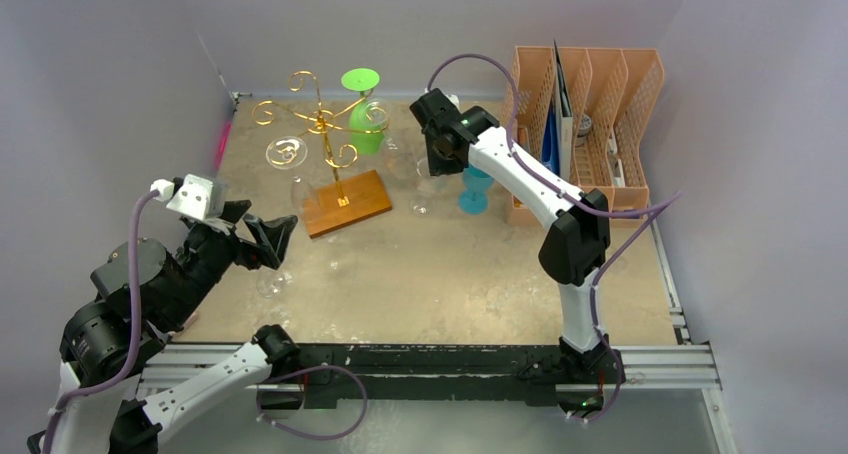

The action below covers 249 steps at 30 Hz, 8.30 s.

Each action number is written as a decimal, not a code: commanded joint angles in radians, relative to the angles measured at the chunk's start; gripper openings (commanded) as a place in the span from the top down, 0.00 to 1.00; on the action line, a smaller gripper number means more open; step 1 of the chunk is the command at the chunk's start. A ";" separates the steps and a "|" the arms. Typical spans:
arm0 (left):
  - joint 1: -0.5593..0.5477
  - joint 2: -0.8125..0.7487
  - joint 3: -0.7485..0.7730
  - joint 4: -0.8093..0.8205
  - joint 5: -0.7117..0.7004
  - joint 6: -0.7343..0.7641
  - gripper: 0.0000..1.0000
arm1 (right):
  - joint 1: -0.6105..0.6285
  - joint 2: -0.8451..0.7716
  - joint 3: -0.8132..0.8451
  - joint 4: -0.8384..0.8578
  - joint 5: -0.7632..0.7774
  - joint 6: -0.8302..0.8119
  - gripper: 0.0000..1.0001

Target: Place the wine glass upside down on the wine glass rack

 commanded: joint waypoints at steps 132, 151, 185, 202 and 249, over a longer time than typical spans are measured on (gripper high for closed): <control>-0.092 0.845 0.131 1.030 0.252 -1.215 0.64 | -0.003 -1.334 -1.047 1.200 -0.096 -0.268 1.00; -0.096 0.803 0.098 1.211 0.300 -1.081 1.00 | -0.005 -1.329 -1.026 1.113 -0.096 -0.226 0.79; 0.119 0.837 0.825 0.178 -0.021 0.287 1.00 | -0.004 -1.371 -1.067 0.925 -0.139 -0.212 0.34; 0.600 0.766 0.643 0.131 -0.092 0.283 1.00 | -0.003 -1.325 -1.039 0.887 -0.125 -0.186 0.34; 1.114 0.488 -0.205 0.737 1.102 0.174 1.00 | 0.095 -0.522 -0.207 0.663 -0.536 0.151 0.41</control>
